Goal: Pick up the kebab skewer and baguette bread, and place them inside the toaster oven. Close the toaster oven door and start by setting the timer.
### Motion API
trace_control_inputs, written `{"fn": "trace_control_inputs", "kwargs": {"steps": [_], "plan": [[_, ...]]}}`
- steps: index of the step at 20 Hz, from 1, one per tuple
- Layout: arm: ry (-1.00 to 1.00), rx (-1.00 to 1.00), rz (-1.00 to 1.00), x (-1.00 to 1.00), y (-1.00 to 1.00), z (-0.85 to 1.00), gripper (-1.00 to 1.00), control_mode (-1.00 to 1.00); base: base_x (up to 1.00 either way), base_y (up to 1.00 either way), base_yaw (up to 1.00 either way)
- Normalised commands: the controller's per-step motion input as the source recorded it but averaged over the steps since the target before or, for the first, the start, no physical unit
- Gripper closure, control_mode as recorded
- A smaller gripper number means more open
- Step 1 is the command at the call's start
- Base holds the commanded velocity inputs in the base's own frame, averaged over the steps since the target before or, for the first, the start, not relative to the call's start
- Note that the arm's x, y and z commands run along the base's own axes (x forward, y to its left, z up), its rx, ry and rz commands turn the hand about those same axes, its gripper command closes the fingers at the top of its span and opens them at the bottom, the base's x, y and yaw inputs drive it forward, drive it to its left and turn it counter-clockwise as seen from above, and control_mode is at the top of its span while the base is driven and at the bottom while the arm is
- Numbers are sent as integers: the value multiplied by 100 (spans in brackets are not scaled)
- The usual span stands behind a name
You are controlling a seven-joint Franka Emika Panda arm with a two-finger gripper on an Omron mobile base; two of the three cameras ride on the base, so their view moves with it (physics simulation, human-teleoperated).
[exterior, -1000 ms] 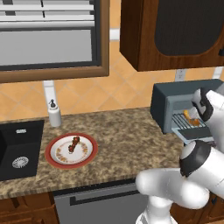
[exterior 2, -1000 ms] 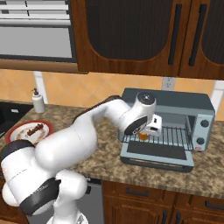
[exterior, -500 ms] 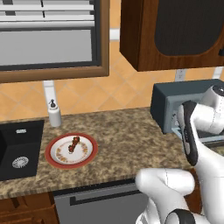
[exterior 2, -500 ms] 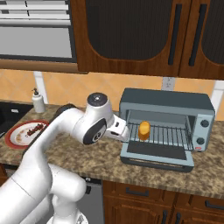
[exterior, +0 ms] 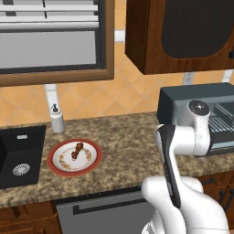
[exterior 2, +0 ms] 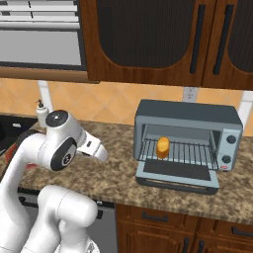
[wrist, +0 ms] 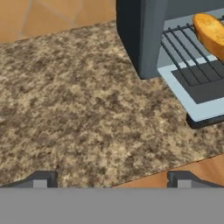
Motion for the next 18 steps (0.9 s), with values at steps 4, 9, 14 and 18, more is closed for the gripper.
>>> {"fn": "trace_control_inputs", "kwargs": {"steps": [4,9,14,18], "plan": [[0,1,0,3,100,6,-100,-100,0,0,0],[1,5,0,1,100,2,-100,-100,0,0,0],[4,11,0,25,99,0,-100,-100,0,0,0],[12,14,0,66,75,-2,-100,-100,0,0,0]]}}
